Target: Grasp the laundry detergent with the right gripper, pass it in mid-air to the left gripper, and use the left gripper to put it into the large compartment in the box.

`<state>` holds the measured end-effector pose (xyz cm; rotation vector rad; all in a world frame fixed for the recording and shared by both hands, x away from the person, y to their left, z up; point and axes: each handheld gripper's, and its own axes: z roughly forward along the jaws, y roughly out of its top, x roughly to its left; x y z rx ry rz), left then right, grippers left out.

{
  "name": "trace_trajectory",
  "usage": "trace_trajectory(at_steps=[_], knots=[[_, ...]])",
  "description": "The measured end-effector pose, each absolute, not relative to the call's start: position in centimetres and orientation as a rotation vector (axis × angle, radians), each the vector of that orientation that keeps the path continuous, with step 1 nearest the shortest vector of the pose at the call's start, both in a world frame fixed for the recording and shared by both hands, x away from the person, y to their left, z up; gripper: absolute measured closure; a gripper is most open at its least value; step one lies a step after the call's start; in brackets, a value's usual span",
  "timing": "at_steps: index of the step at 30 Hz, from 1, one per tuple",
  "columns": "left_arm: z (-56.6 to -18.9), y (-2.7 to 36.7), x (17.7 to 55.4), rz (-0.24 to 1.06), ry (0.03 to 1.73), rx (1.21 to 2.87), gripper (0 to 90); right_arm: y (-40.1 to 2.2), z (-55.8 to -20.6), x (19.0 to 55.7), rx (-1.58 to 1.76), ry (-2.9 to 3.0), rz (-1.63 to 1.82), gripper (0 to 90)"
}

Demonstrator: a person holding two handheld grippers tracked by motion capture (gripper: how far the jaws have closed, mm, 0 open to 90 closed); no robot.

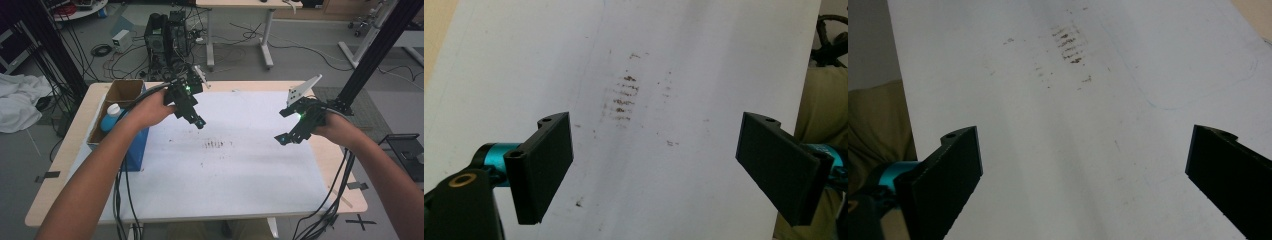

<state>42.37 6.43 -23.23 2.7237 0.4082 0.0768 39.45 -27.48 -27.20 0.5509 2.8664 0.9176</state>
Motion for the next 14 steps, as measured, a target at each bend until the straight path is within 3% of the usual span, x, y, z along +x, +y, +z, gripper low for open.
trace_trajectory(at_steps=[14], knots=[[-23.10, 6.53, 42.29, 0.070, 0.411, 2.722, 15.3, -27.61, -27.20, 39.52, 0.519, 2.861, 0.930, 0.7]])
